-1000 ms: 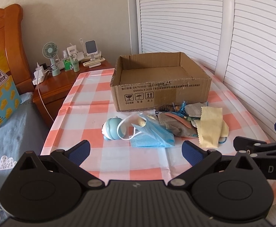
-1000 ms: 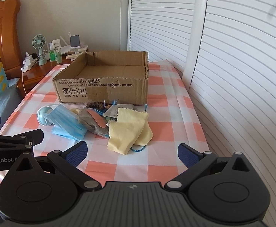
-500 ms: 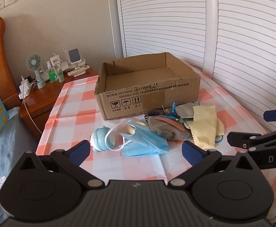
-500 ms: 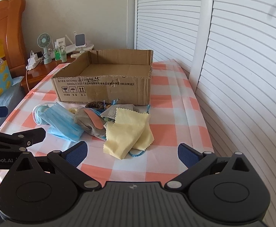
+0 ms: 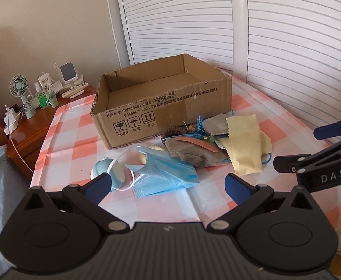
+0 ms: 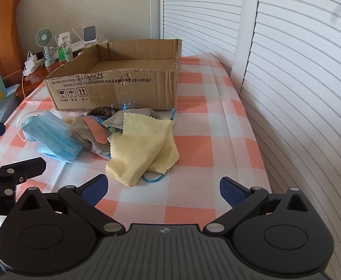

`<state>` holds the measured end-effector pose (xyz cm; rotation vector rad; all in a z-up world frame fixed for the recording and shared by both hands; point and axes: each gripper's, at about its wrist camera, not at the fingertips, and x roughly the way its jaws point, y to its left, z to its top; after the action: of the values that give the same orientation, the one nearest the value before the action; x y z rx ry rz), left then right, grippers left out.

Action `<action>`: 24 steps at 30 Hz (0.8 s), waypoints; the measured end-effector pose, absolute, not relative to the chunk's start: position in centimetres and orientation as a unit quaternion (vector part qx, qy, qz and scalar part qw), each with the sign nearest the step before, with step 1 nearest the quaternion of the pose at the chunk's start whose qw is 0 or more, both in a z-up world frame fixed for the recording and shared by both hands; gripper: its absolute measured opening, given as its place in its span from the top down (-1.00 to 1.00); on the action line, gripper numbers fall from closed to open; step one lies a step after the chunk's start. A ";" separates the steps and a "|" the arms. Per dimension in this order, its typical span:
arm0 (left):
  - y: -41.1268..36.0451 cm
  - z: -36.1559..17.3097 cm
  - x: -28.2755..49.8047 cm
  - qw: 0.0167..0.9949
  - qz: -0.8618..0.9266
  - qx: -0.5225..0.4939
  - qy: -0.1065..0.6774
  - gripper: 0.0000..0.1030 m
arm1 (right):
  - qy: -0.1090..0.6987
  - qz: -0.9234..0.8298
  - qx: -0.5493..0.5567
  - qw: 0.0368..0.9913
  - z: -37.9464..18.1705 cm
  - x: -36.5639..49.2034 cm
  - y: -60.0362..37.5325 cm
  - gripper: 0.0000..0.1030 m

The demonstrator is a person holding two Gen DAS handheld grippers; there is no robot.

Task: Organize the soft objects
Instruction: 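Reach the left gripper down to the blue face mask and grasp it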

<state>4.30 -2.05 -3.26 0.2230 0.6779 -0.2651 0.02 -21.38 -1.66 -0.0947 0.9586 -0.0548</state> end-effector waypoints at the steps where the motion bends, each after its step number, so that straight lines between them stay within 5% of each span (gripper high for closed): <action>1: -1.9 -3.5 4.5 0.927 -0.128 0.107 0.335 -0.99 | 0.462 -0.025 -0.048 0.885 -1.9 0.2 -21.4 -1.00; 14: -3.4 -2.1 5.4 0.923 -0.209 0.117 0.300 -0.99 | 0.473 -0.016 -0.054 0.880 -3.7 1.8 -22.7 -1.00; 24: -5.2 -7.1 8.7 0.897 -0.209 0.145 0.362 -0.99 | 0.482 -0.030 -0.048 0.874 -4.3 1.5 -24.1 -1.00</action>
<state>8.68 -5.24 -7.06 0.3007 0.7506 -0.4328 1.52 -24.10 -4.34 -0.1012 1.0058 -0.0630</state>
